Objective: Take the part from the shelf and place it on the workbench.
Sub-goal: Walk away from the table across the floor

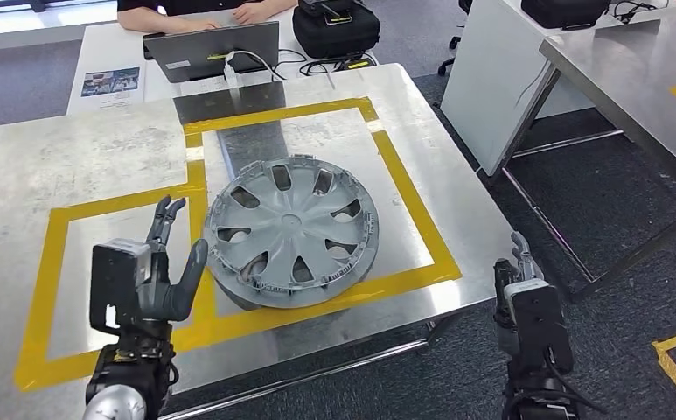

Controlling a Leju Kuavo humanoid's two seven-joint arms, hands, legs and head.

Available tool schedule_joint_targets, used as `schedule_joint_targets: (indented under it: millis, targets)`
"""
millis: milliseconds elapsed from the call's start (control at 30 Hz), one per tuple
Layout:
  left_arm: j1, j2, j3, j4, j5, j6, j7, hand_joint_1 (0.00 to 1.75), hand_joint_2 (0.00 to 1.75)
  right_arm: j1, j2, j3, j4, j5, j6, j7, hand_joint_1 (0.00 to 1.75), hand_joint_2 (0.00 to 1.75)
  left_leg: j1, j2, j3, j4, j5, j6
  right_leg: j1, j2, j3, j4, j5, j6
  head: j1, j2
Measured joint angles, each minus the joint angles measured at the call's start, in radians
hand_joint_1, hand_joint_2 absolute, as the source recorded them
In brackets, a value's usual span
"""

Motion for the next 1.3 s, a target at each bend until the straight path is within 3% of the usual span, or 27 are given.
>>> schedule_joint_targets:
  millis: [333, 567, 1033, 1167, 1300]
  targets:
    - [0.102, 0.02, 0.017, -0.182, 0.137, 0.02, -0.198, 0.0, 0.0, -0.06, -0.012, 0.151, -0.026, 0.054, -0.028, 0.039, 0.0, 0.0, 0.0, -0.001, 0.001, 0.0, 0.0, 0.0, 0.0, 0.0, 0.001, -0.001, -0.001, 0.002, 0.0, 0.0]
    - [0.146, 0.038, 0.012, -0.277, 0.139, -0.011, -0.262, 0.0, 0.0, -0.074, -0.034, 0.234, -0.056, 0.084, -0.029, 0.041, 0.0, 0.0, 0.0, -0.001, 0.001, 0.0, 0.0, 0.001, 0.0, 0.0, 0.001, -0.001, -0.001, 0.002, 0.001, 0.0]
    - [0.171, 0.064, -0.031, -0.34, 0.175, -0.014, -0.252, 0.0, 0.0, -0.075, -0.065, 0.326, -0.09, 0.137, -0.033, 0.052, 0.0, 0.0, 0.0, -0.001, 0.001, 0.0, -0.001, 0.001, 0.0, 0.0, 0.001, -0.002, -0.002, 0.003, 0.0, 0.0]
    - [0.177, 0.079, -0.036, -0.355, 0.246, -0.02, -0.278, 0.0, 0.0, -0.058, -0.077, 0.337, -0.113, 0.171, -0.042, 0.054, 0.0, 0.0, 0.0, -0.001, 0.001, 0.0, -0.001, 0.001, 0.0, 0.0, 0.001, -0.002, -0.002, 0.003, 0.001, 0.0]
    - [0.186, 0.092, -0.037, -0.377, 0.214, -0.002, -0.289, 0.0, 0.0, -0.047, -0.087, 0.341, -0.133, 0.183, -0.053, 0.056, 0.0, 0.0, 0.0, -0.001, 0.001, 0.0, -0.002, 0.001, 0.0, 0.0, 0.001, -0.002, -0.002, 0.003, 0.001, 0.0]
